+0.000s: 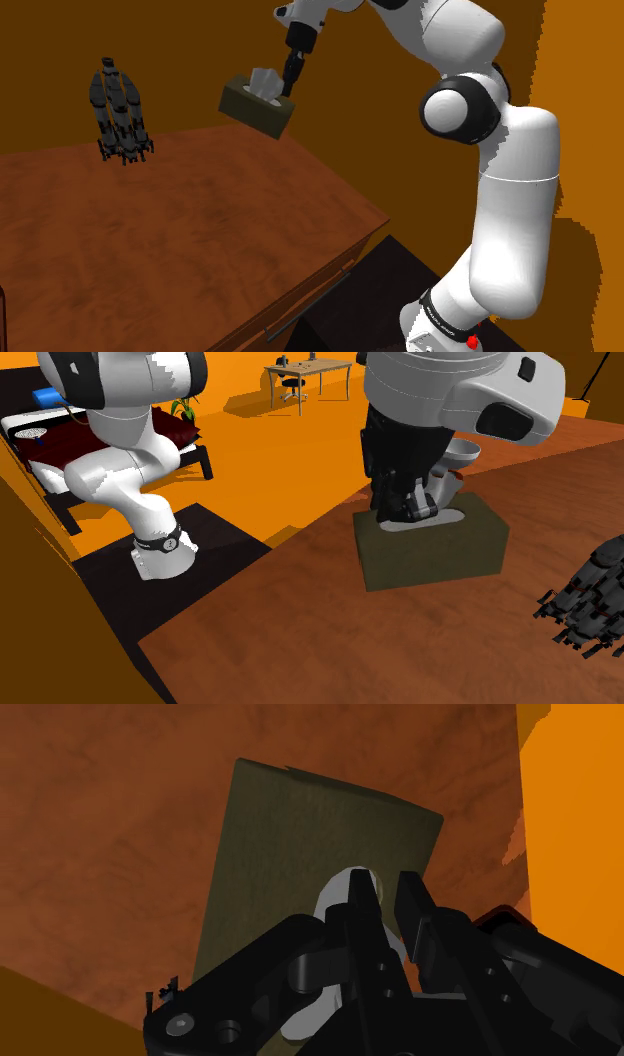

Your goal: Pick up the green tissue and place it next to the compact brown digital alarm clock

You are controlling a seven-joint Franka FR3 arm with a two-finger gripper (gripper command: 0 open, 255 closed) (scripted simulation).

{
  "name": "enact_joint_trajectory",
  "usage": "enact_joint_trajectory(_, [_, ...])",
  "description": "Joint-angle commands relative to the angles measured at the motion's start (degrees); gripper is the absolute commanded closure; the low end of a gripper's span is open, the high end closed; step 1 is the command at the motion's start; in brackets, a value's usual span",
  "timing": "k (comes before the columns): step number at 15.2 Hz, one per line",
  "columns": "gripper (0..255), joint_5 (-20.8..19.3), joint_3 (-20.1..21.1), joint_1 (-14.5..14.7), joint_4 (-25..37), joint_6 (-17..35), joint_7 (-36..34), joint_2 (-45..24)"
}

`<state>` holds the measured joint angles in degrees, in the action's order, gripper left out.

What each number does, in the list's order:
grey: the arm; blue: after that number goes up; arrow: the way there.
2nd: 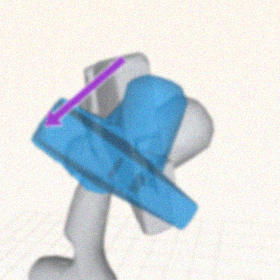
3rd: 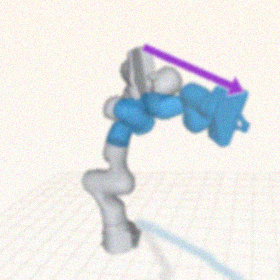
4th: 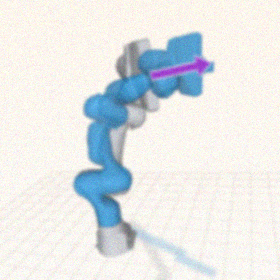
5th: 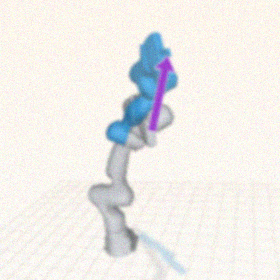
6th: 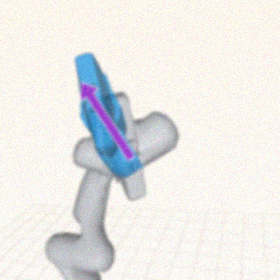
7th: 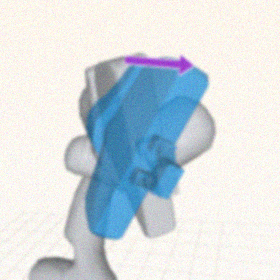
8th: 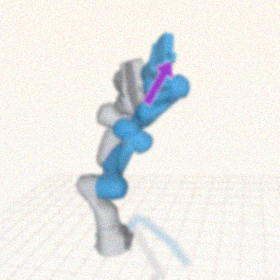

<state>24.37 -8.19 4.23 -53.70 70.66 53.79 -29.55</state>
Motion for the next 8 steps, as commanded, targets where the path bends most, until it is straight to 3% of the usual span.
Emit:
enact_joint_trajectory(1, [255,0.29,0.14,-0.40,2.93,-1.70,-0.59,-1.15])
enact_joint_trajectory(8, [255,-0.88,1.74,7.53,-14.40,7.29,-6.17,9.79])
